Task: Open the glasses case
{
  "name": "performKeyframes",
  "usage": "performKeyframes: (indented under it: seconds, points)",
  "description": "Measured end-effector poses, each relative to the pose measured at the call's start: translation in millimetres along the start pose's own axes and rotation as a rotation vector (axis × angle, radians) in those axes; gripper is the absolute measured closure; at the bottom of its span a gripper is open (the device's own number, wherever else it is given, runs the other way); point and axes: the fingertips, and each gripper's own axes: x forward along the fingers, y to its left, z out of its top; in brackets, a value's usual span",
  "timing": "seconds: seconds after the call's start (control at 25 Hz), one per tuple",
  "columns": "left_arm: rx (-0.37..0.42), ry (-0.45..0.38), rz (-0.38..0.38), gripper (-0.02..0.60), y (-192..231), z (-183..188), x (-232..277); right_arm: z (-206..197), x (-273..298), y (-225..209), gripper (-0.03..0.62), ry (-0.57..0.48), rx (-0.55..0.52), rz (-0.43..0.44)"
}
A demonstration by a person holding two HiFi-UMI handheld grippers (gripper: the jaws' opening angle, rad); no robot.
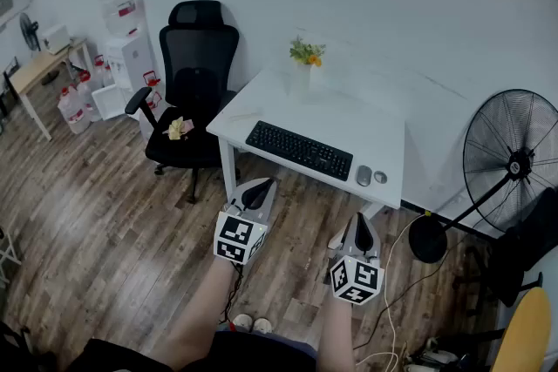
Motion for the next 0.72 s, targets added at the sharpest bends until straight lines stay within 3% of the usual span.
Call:
performKeyframes:
  seconds: [0.72]
  points:
    - [-0.009,0.016,-0.019,0.574,0.9,-9.8,5.1,-6.2,6.3,7.1,0.585,0.011,0.009,0.016]
